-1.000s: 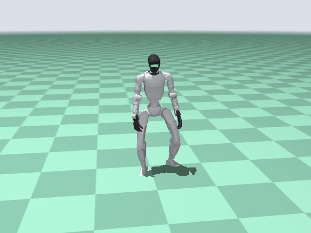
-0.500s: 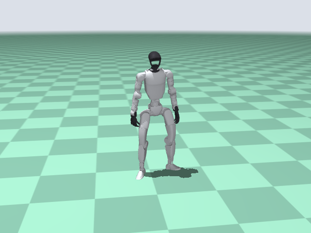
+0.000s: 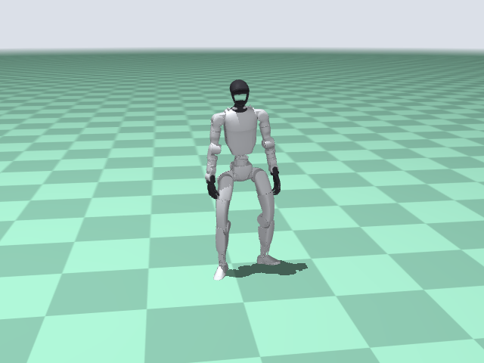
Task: In place motions
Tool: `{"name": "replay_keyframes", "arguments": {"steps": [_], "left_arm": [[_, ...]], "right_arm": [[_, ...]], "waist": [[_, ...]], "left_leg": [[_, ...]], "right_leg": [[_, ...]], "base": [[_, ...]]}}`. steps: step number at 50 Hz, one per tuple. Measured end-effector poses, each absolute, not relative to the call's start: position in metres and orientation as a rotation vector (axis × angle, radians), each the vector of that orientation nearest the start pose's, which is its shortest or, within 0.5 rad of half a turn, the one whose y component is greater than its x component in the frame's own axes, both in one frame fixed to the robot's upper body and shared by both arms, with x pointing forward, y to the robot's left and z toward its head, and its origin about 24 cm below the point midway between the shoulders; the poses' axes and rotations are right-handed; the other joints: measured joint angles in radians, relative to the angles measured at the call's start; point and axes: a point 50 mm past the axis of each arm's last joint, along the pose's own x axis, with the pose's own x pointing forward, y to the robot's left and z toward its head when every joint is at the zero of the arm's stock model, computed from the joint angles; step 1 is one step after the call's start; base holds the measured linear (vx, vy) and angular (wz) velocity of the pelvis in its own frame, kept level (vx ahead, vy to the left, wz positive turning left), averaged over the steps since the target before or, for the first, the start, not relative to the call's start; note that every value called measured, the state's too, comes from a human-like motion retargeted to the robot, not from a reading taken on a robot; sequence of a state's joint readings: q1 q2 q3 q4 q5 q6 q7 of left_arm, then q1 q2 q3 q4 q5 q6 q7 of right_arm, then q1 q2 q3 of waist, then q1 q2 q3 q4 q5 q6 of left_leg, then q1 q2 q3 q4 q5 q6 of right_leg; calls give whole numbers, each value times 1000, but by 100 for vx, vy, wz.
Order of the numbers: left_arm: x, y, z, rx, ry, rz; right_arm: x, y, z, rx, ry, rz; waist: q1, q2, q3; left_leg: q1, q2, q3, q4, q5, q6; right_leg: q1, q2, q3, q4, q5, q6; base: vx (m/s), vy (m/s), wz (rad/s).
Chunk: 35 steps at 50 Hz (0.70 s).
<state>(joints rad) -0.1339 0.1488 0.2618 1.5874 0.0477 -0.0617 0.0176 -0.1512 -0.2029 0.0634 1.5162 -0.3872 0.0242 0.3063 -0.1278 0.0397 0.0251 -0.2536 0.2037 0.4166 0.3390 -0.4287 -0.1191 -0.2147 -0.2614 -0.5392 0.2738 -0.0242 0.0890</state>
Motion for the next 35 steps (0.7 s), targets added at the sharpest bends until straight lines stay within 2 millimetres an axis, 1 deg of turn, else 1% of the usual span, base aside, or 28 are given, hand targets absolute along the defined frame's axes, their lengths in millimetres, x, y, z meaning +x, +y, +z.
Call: {"name": "replay_keyframes", "arguments": {"steps": [2, 3, 7, 8, 10, 13, 15, 18, 20, 23, 25, 28, 30, 33, 35], "left_arm": [[97, 220, -165, 56, 1295, 239], [108, 224, -161, 84, 1264, 232], [140, 239, -149, 147, 1182, 228], [148, 242, -145, 158, 1160, 232], [158, 246, -140, 167, 1128, 243], [158, 247, -140, 141, 1126, 271], [154, 244, -142, 110, 1136, 288], [138, 236, -150, 62, 1176, 287], [123, 228, -157, 29, 1214, 283], [97, 212, -167, -21, 1280, 261], [77, 203, -172, -37, 1329, 221], [42, 198, -177, -7, 1402, 135], [15, 196, -179, 10, 1470, 113], [-23, 189, -179, -28, 1598, 138], [-41, 180, -177, -85, 1680, 199]], "right_arm": [[110, -214, -161, -415, 1376, 456], [123, -213, -158, -452, 1336, 478], [161, -207, -146, -582, 1241, 572], [170, -205, -143, -605, 1218, 587], [182, -201, -138, -634, 1189, 601], [184, -198, -138, -626, 1187, 585], [183, -195, -139, -591, 1187, 569], [169, -194, -145, -526, 1205, 561], [156, -196, -150, -497, 1227, 559], [133, -207, -156, -488, 1265, 549], [114, -217, -160, -505, 1304, 548], [75, -232, -165, -558, 1420, 572], [45, -242, -167, -595, 1531, 596], [-3, -257, -164, -607, 1752, 569], [-30, -262, -159, -555, 1909, 475]], "waist": [[40, -12, 14], [46, -16, 17], [43, -14, 0], [43, -11, 7], [46, -9, 24], [51, -12, 34], [46, -10, 35], [45, -11, 26], [42, -11, 19], [30, -4, 10], [25, 0, 4], [14, 3, -6], [-1, 4, -41], [3, 6, -108], [28, 11, -132]], "left_leg": [[-67, 35, 21, 122, -62, -4], [-102, 50, 9, 187, -94, -9], [-251, 92, -51, 442, -212, -20], [-278, 97, -73, 495, -234, -24], [-308, 103, -109, 578, -264, -31], [-301, 111, -112, 618, -274, -32], [-284, 113, -110, 595, -262, -31], [-219, 104, -79, 473, -207, -24], [-162, 89, -46, 351, -150, -13], [-67, 67, 12, 150, -46, -3], [6, 47, 46, 20, 13, -9], [119, -1, 47, -149, 81, -16], [167, -38, 42, -235, 108, -9], [211, -81, 44, -310, 121, -15], [206, -76, 52, -308, 122, -16]], "right_leg": [[-99, -17, 65, 129, -63, 1], [-132, -27, 71, 186, -91, 1], [-279, -61, 120, 427, -213, 0], [-302, -62, 128, 476, -237, -4], [-330, -55, 152, 555, -272, -8], [-334, -52, 172, 597, -288, -11], [-315, -48, 170, 574, -277, -10], [-249, -35, 156, 449, -221, -5], [-191, -21, 140, 326, -160, -3], [-88, 2, 96, 118, -53, 0], [-13, 17, 55, -8, 8, 4], [111, 47, 7, -170, 73, 9], [164, 71, -19, -253, 101, 4], [195, 82, -67, -288, 94, 12], [156, 71, 7, -250, 88, 6]], "base": [[-32, 0, -60], [-18, 0, -39], [-2, 0, -5], [0, 0, 0], [0, 0, -29], [4, 0, -27], [0, 0, 0], [3, -6, 5], [2, -6, 15], [4, -4, 29], [11, -3, 22], [21, -3, 20], [31, -1, 28], [28, 5, 10], [8, 4, -6]]}}
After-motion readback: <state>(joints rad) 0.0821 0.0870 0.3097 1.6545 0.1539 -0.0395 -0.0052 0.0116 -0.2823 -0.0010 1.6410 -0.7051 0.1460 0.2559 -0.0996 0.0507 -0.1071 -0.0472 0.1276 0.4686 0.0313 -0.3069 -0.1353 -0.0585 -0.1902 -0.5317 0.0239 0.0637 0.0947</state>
